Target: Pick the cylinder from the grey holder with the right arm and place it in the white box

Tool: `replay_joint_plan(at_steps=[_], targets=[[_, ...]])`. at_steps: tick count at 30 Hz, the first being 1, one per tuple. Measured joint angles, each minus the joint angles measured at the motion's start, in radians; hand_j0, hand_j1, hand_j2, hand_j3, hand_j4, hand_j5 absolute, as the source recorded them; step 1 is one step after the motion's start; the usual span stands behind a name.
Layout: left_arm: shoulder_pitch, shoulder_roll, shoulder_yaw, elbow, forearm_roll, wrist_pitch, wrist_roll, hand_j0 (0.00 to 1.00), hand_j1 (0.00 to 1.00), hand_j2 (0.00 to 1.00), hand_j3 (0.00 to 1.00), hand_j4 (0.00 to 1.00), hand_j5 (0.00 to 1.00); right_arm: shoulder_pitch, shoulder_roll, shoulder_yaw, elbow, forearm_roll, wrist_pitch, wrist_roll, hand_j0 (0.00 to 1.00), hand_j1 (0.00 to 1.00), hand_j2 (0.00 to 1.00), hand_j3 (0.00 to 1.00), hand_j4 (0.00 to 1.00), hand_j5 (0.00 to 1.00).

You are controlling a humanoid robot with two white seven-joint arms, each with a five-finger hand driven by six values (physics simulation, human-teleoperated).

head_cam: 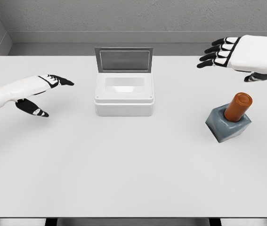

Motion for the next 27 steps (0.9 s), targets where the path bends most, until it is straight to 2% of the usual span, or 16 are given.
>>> replay_joint_plan(at_steps=[4,5,7,8,10,13,18,27], targets=[[-0.001,-0.002,-0.003,0.016,0.011,0.000,0.006,1.00,1.00,1.00,1.00,1.00,1.00,-0.005,0.000,-0.001,0.001,0.000,0.000,0.000,1.00,1.00,1.00,1.00,1.00,1.00],[-0.042,-0.007,-0.017,0.019,0.031,-0.003,0.007,1.00,1.00,1.00,1.00,1.00,1.00,-0.005,-0.002,-0.002,0.003,-0.001,0.000,0.000,1.00,1.00,1.00,1.00,1.00,1.00],[-0.060,-0.006,-0.043,0.021,0.163,0.000,0.007,1.00,1.00,1.00,1.00,1.00,1.00,-0.005,-0.016,-0.010,0.012,0.001,0.000,0.000,1.00,1.00,1.00,1.00,1.00,1.00],[-0.060,-0.003,-0.066,0.024,0.258,0.000,0.007,1.00,1.00,1.00,1.00,1.00,1.00,-0.003,-0.026,-0.016,0.017,0.002,0.000,0.000,1.00,1.00,1.00,1.00,1.00,1.00],[-0.057,-0.003,-0.152,0.048,0.447,0.000,0.010,1.00,1.00,1.00,1.00,1.00,1.00,0.002,-0.043,-0.023,0.024,0.004,0.000,0.000,1.00,1.00,1.00,1.00,1.00,1.00],[-0.055,-0.001,-0.233,0.112,0.600,0.000,0.010,1.00,1.00,1.00,1.00,1.00,1.00,0.006,-0.054,-0.027,0.026,0.009,0.000,0.000,1.00,1.00,1.00,1.00,1.00,1.00],[-0.052,-0.002,-0.277,0.158,0.725,0.000,0.012,1.00,1.00,1.00,1.00,1.00,1.00,0.012,-0.060,-0.027,0.027,0.013,0.000,0.000,1.00,1.00,1.00,1.00,1.00,1.00],[-0.061,-0.005,-0.287,0.143,0.794,0.001,0.007,1.00,1.00,1.00,1.00,1.00,1.00,0.035,-0.063,0.014,0.024,0.019,0.000,0.000,1.00,1.00,1.00,1.00,1.00,1.00]])
